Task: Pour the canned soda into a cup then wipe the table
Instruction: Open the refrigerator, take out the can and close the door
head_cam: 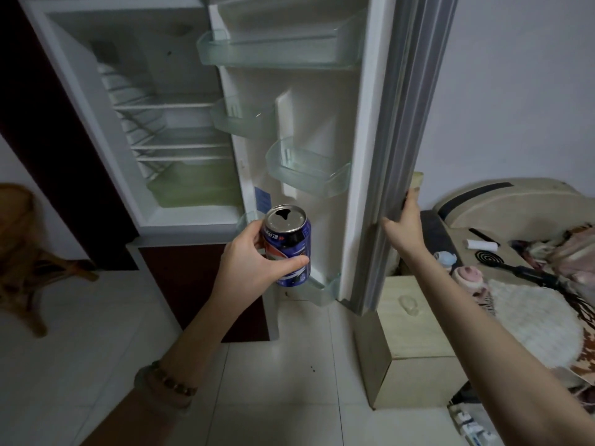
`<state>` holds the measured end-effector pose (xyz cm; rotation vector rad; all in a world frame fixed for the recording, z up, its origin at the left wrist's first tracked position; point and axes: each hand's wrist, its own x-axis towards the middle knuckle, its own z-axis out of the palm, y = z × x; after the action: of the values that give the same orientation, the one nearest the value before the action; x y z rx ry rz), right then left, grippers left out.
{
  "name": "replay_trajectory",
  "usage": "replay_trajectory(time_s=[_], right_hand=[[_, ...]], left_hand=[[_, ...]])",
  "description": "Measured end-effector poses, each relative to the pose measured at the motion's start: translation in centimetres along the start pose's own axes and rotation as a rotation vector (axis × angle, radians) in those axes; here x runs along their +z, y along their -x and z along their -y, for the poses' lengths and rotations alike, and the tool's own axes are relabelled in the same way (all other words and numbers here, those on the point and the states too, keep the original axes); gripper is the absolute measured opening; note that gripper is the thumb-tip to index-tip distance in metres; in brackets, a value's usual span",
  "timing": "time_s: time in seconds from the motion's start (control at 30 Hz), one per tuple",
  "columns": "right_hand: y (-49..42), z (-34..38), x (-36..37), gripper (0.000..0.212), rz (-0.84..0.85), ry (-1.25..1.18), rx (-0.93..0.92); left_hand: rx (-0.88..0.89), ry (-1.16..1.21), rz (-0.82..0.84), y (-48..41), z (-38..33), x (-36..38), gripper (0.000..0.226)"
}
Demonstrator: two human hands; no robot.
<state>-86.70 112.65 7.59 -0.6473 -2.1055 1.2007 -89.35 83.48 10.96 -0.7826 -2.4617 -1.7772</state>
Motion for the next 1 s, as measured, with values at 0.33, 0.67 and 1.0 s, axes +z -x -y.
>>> replay_trajectory(time_s=[0.33,0.67,1.0], right_hand=[[10.3,2.8,4.0,0.086,0.146,0.442,-0.454],[11.6,5.3,10.3,0.069,0.008,0.856,-1.26],[12.5,13.6,20.0,0.064,0.021,0.964,-1.669]], left_hand=[[0.014,-0.004,-0.047,3.2,0.9,-3.1,0.057],[-0.08,0.0,-0.171,6.6,2.6,-8.7,0.06],[-0.218,-0.116,-0.408,9.7,4.7,-15.6,0.065]])
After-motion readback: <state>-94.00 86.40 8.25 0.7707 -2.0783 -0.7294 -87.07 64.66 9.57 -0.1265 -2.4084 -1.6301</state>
